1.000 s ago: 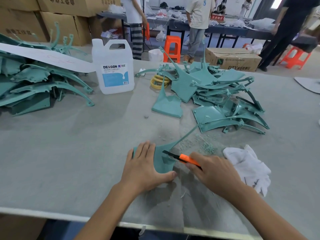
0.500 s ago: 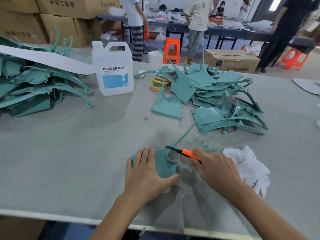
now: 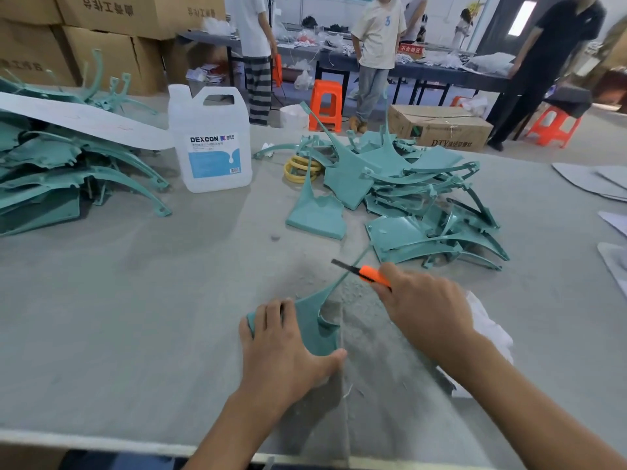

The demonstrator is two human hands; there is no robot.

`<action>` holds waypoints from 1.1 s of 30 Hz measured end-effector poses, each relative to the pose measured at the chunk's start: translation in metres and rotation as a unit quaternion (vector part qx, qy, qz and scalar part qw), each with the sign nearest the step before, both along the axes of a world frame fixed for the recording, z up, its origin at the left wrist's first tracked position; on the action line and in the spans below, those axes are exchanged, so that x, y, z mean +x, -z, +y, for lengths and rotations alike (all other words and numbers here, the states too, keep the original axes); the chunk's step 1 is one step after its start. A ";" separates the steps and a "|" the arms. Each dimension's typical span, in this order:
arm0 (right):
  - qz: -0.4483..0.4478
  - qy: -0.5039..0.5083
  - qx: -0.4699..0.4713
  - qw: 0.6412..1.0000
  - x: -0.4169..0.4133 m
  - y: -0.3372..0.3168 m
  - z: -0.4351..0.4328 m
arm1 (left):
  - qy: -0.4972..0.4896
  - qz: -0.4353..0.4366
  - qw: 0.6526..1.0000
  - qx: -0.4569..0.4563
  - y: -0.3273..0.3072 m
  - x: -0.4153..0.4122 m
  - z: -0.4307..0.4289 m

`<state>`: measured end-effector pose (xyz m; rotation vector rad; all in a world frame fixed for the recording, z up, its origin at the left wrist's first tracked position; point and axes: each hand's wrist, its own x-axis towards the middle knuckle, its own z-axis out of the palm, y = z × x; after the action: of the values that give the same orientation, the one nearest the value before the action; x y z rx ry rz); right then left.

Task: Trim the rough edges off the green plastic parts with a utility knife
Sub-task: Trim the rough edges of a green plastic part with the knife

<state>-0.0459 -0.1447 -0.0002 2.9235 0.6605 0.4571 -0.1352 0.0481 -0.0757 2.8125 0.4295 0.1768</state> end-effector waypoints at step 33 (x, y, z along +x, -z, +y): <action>-0.057 0.042 0.005 0.997 0.024 0.009 -0.035 | 0.010 0.000 1.000 -0.012 0.001 -0.004 0.002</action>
<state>-0.0221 -0.1792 -0.0094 2.8947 0.5195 0.6156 -0.1387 0.0505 -0.0771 2.7929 0.4000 0.1670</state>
